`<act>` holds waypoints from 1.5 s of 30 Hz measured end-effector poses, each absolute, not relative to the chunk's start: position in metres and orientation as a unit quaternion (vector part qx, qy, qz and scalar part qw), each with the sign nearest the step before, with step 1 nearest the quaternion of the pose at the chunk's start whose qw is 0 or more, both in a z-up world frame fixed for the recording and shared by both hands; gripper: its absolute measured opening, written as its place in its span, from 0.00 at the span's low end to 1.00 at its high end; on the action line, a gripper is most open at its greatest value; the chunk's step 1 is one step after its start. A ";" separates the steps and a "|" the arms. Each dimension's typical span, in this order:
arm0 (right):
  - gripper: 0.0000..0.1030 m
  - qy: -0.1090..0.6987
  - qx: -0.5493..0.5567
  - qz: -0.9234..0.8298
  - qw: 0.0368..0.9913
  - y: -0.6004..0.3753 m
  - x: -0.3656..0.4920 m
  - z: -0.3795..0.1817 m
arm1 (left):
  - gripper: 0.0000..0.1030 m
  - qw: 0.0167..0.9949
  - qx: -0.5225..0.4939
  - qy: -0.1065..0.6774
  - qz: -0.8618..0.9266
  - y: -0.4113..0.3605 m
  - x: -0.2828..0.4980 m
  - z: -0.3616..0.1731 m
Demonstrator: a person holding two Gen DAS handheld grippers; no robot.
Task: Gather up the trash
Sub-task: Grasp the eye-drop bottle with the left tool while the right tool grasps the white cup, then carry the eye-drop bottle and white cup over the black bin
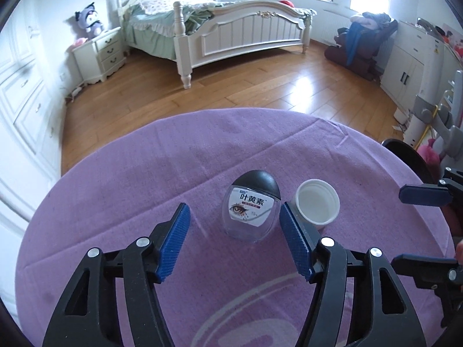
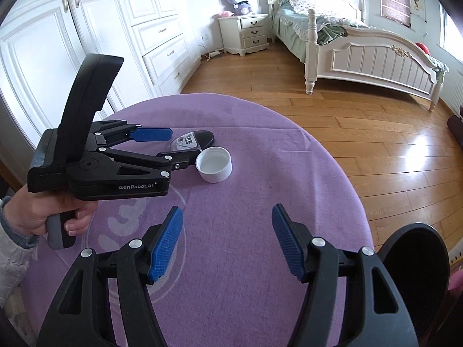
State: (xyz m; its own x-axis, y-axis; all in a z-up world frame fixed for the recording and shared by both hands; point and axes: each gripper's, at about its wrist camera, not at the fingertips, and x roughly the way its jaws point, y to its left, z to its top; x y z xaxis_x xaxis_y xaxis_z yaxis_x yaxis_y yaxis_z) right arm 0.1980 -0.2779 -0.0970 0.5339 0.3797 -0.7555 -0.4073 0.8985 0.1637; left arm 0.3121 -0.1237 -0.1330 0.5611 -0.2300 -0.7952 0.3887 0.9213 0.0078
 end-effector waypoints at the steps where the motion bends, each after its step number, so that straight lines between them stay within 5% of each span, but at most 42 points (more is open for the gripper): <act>1: 0.60 0.430 -0.018 0.226 0.874 -0.274 0.202 -0.098 | 0.58 0.880 0.095 0.432 -0.174 -0.124 0.313 -0.133; 6: 0.54 0.441 -0.035 0.227 0.868 -0.256 0.221 -0.105 | 0.40 0.885 0.079 0.427 -0.167 -0.116 0.320 -0.131; 12: 0.52 0.449 -0.052 0.224 0.864 -0.238 0.237 -0.110 | 0.40 0.887 0.053 0.427 -0.169 -0.105 0.314 -0.130; 19: 0.34 0.443 -0.069 0.215 0.868 -0.233 0.245 -0.114 | 0.40 0.894 0.043 0.413 -0.167 -0.103 0.299 -0.122; 35: 0.34 0.365 0.080 0.149 0.915 -0.363 0.179 -0.078 | 0.40 0.896 0.065 0.355 -0.259 -0.219 0.241 -0.069; 45: 0.34 0.346 0.140 0.046 0.927 -0.468 0.126 -0.088 | 0.40 0.864 0.077 0.357 -0.347 -0.335 0.212 -0.084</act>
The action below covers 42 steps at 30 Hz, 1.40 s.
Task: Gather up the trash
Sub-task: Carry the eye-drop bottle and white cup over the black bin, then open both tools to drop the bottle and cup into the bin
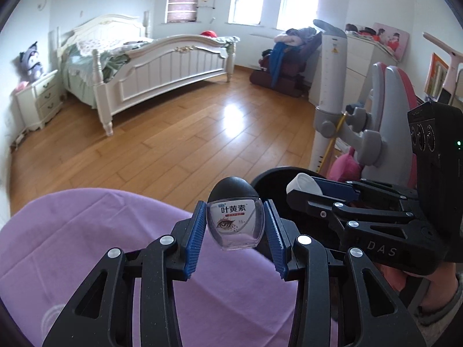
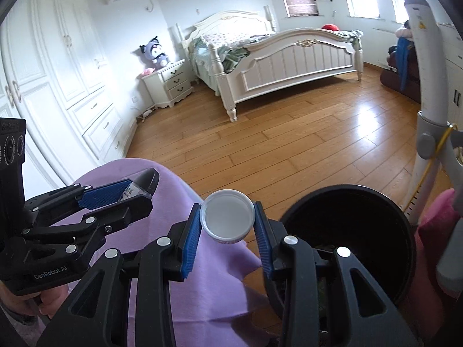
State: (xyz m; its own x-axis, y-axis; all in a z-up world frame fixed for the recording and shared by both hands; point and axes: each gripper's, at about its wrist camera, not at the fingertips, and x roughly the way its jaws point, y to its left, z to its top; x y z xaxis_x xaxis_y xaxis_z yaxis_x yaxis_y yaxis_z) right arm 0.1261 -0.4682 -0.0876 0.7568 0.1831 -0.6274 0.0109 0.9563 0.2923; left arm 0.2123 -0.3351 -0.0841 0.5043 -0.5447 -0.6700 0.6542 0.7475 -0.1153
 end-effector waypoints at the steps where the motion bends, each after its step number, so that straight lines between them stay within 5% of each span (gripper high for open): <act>1: 0.34 0.347 0.144 0.038 0.926 -0.476 0.122 -0.091 | 0.40 0.860 0.077 0.360 -0.353 -0.345 0.210 -0.088; 16: 0.34 0.378 0.174 -0.055 0.908 -0.553 0.102 -0.147 | 0.40 0.804 0.088 0.423 -0.409 -0.455 0.198 -0.139; 40: 0.36 0.393 0.210 -0.069 0.893 -0.588 0.095 -0.171 | 0.40 0.797 0.116 0.441 -0.397 -0.495 0.201 -0.145; 42: 0.37 0.393 0.212 -0.071 0.892 -0.589 0.094 -0.172 | 0.46 0.799 0.116 0.439 -0.394 -0.495 0.201 -0.144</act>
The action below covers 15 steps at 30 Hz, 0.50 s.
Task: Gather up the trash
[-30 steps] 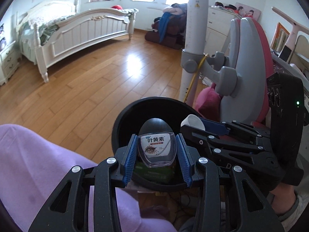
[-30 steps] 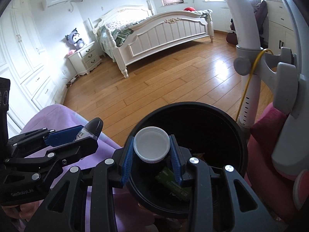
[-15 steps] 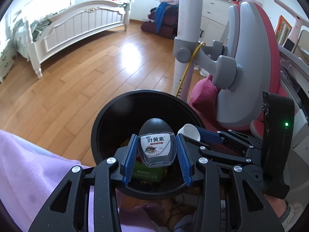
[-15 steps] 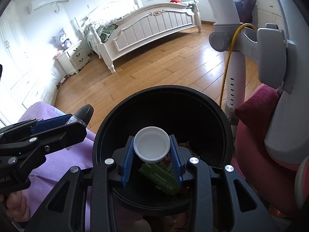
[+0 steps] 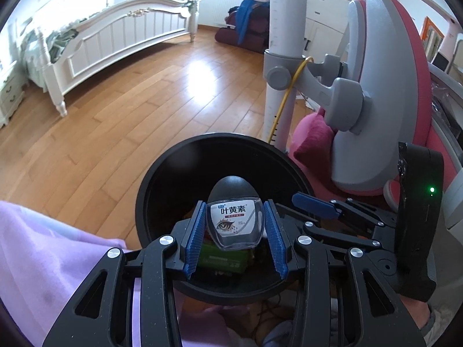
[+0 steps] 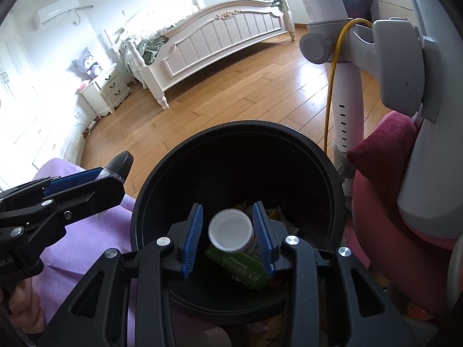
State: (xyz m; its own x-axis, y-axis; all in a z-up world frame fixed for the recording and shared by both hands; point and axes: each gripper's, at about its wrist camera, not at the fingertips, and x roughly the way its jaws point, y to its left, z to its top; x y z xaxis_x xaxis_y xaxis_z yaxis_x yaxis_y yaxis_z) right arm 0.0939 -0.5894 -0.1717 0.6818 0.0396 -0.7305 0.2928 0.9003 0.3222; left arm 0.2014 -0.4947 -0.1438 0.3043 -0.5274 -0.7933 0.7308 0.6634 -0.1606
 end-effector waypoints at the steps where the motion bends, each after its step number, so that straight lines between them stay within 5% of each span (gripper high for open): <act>1: 0.38 0.392 0.213 -0.072 0.892 -0.590 0.093 -0.172 | 0.58 0.803 0.115 0.436 -0.391 -0.494 0.201 -0.143; 2: 0.41 0.391 0.215 -0.073 0.892 -0.591 0.092 -0.172 | 0.65 0.807 0.113 0.431 -0.388 -0.493 0.201 -0.141; 7: 0.44 0.389 0.217 -0.075 0.892 -0.589 0.089 -0.171 | 0.66 0.804 0.107 0.421 -0.406 -0.489 0.197 -0.136; 10: 0.55 0.384 0.222 -0.081 0.893 -0.587 0.085 -0.169 | 0.66 0.799 0.094 0.417 -0.424 -0.482 0.195 -0.132; 15: 0.68 0.381 0.227 -0.087 0.892 -0.579 0.080 -0.159 | 0.89 0.814 0.087 0.384 -0.426 -0.463 0.183 -0.115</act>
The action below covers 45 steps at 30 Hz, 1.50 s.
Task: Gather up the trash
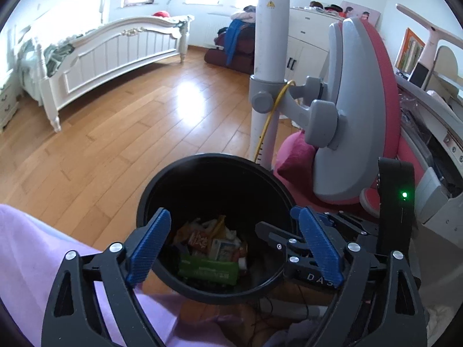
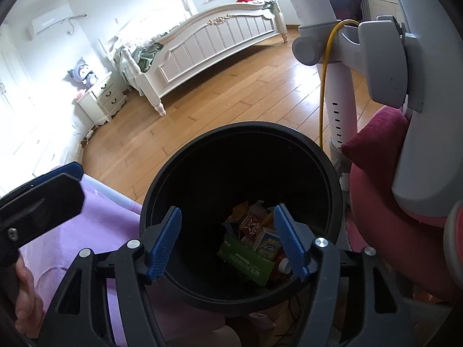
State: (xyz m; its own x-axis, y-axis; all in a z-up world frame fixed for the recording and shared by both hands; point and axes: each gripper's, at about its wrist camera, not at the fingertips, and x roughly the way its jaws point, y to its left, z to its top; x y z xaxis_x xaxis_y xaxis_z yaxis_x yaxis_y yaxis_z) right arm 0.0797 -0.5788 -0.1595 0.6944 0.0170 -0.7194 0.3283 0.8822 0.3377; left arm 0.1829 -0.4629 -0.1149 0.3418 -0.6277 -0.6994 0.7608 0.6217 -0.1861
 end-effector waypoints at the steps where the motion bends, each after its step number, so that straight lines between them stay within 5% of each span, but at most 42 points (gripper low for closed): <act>1: 0.68 0.381 0.225 -0.089 0.892 -0.576 0.079 -0.157 | 0.92 0.821 0.086 0.375 -0.421 -0.457 0.180 -0.111; 3: 0.70 0.384 0.223 -0.097 0.891 -0.570 0.079 -0.151 | 0.95 0.840 0.078 0.351 -0.406 -0.438 0.175 -0.100; 5: 0.84 0.390 0.225 -0.095 0.888 -0.563 0.082 -0.146 | 0.95 0.858 0.074 0.329 -0.387 -0.417 0.169 -0.091; 12: 0.95 0.370 0.185 -0.075 0.907 -0.504 0.090 -0.118 | 0.95 0.909 0.080 0.291 -0.287 -0.331 0.157 -0.062; 29: 0.95 0.283 0.085 0.023 0.955 -0.303 0.089 -0.068 | 0.95 0.968 0.012 0.232 -0.094 -0.099 0.105 -0.048; 45: 0.95 0.271 0.039 0.050 0.960 -0.237 0.076 -0.064 | 0.95 0.968 -0.015 0.251 -0.014 -0.029 0.097 -0.067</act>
State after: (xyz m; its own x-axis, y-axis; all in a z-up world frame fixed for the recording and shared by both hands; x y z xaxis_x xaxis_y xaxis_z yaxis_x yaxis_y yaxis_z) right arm 0.0759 -0.2366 -0.0642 0.8478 0.1162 -0.5175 -0.0743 0.9921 0.1011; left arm 0.0971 -0.0286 -0.0673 0.8741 -0.0352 -0.4845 0.0199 0.9991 -0.0367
